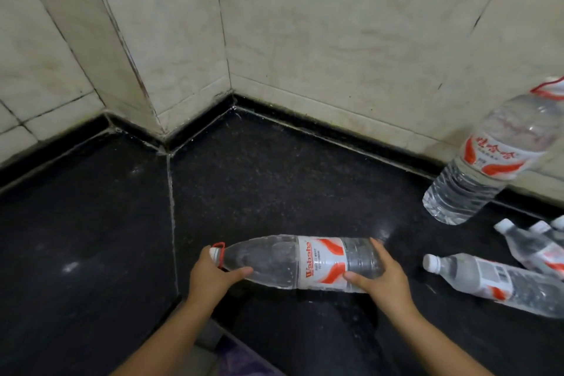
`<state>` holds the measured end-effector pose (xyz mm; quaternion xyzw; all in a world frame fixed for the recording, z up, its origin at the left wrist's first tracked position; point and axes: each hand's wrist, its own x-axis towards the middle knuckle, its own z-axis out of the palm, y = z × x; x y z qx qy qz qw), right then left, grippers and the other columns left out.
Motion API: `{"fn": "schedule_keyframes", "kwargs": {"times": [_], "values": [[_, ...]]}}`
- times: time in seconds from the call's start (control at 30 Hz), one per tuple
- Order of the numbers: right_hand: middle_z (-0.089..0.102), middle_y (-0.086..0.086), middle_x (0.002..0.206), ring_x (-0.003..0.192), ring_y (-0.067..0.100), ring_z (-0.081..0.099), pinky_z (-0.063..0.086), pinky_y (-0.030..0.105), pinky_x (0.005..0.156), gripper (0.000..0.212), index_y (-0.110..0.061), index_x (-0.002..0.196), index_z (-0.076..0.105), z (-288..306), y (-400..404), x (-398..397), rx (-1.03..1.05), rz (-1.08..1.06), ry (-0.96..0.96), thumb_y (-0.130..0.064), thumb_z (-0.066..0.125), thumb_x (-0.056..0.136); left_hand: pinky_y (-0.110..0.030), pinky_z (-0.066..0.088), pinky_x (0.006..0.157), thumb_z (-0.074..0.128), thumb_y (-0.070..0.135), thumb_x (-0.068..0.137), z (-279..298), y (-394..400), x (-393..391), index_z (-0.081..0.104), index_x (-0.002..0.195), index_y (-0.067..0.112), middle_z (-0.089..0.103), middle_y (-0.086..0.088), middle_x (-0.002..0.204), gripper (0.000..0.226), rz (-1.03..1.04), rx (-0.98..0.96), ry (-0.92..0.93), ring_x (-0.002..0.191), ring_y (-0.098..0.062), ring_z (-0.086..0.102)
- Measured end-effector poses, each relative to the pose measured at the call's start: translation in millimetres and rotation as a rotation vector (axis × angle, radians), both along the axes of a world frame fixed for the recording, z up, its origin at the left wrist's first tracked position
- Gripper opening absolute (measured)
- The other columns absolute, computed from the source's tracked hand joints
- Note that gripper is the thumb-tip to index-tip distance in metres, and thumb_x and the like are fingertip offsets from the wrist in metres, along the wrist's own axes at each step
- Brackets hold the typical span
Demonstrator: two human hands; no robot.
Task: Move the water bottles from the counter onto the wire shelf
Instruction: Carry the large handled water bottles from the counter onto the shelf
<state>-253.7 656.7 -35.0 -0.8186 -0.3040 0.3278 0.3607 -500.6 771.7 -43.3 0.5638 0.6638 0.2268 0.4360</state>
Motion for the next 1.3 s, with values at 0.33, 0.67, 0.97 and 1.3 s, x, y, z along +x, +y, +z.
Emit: {"fn": "schedule_keyframes", "kwargs": {"times": [0.33, 0.67, 0.97, 1.3], "values": [[0.049, 0.016, 0.130, 0.120, 0.029, 0.050, 0.040, 0.043, 0.106, 0.089, -0.017, 0.138, 0.040, 25.6, -7.1, 20.5, 0.115, -0.084, -0.008, -0.016, 0.085, 0.060, -0.028, 0.043, 0.075, 0.085, 0.018, 0.059, 34.2, 5.5, 26.5, 0.054, 0.108, 0.001, 0.062, -0.010, 0.096, 0.060, -0.034, 0.139, -0.008, 0.096, -0.027, 0.060], [0.040, 0.012, 0.143, 0.131, 0.026, 0.039, 0.033, 0.036, 0.106, 0.083, -0.014, 0.140, 0.036, 107.4, -118.9, 96.0, 0.352, -0.258, -0.144, -0.012, 0.079, 0.069, -0.030, 0.043, 0.073, 0.085, 0.027, 0.058, 116.5, -60.1, 135.3, 0.053, 0.104, 0.002, 0.063, -0.013, 0.101, 0.062, -0.206, 0.397, -0.101, 0.092, -0.027, 0.059], [0.042, 0.010, 0.143, 0.132, 0.022, 0.040, 0.033, 0.033, 0.107, 0.084, -0.012, 0.139, 0.039, 168.7, -382.8, 168.1, 0.538, -0.537, -0.288, -0.010, 0.080, 0.066, -0.033, 0.047, 0.075, 0.085, 0.026, 0.059, 177.1, -273.0, 263.6, 0.055, 0.106, 0.004, 0.064, -0.012, 0.097, 0.059, -0.472, 0.530, -0.367, 0.088, -0.026, 0.059], [0.042, 0.014, 0.142, 0.132, 0.026, 0.039, 0.031, 0.038, 0.109, 0.087, -0.012, 0.138, 0.039, 211.8, -666.3, 231.1, 0.549, -0.917, -0.530, -0.014, 0.083, 0.063, -0.026, 0.037, 0.059, 0.083, 0.019, 0.064, 220.8, -513.5, 425.1, 0.051, 0.095, 0.009, 0.044, 0.003, 0.067, 0.046, -0.829, 0.477, -0.621, 0.067, -0.016, 0.043]]}}
